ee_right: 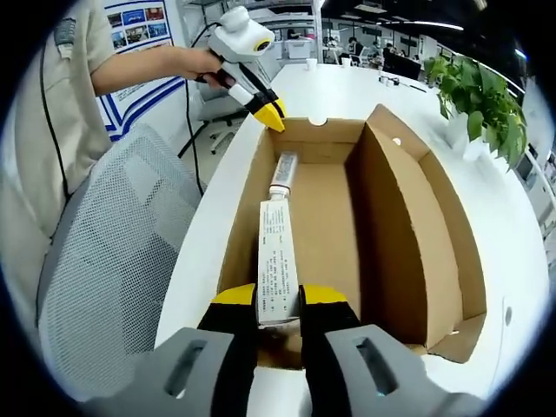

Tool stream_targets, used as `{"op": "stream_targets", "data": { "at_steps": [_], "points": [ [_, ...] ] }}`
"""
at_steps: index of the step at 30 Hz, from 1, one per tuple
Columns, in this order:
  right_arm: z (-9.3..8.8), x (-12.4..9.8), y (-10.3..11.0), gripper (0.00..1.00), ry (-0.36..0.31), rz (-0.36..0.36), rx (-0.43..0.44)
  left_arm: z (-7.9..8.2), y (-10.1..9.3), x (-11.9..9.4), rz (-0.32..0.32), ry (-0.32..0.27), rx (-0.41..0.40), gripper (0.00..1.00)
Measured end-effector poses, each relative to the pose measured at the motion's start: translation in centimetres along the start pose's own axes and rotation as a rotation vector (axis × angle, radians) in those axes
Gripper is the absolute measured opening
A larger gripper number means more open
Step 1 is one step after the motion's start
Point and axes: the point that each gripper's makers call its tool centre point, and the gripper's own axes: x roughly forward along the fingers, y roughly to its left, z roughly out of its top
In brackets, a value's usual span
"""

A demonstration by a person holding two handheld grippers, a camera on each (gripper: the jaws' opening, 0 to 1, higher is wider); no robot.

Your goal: Operate the shoe box by opening the lid, removing the specified soft item, and placing it in the target area until the item is outside and the box remains undamaged.

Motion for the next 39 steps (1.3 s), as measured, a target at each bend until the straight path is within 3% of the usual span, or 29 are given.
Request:
{"op": "stream_targets", "data": {
  "at_steps": [26, 39],
  "points": [
    [3.5, -5.8, -0.3, 0.15, -0.058, -0.093, -0.043, 0.1, 0.0, 0.0, 0.014, 0.011, 0.014, 0.07],
    [3.6, -10.1, -1.1, 0.14, -0.099, -0.170, -0.023, 0.0, -0.1, -0.1, 0.016, 0.010, 0.022, 0.07]
  ]
}}
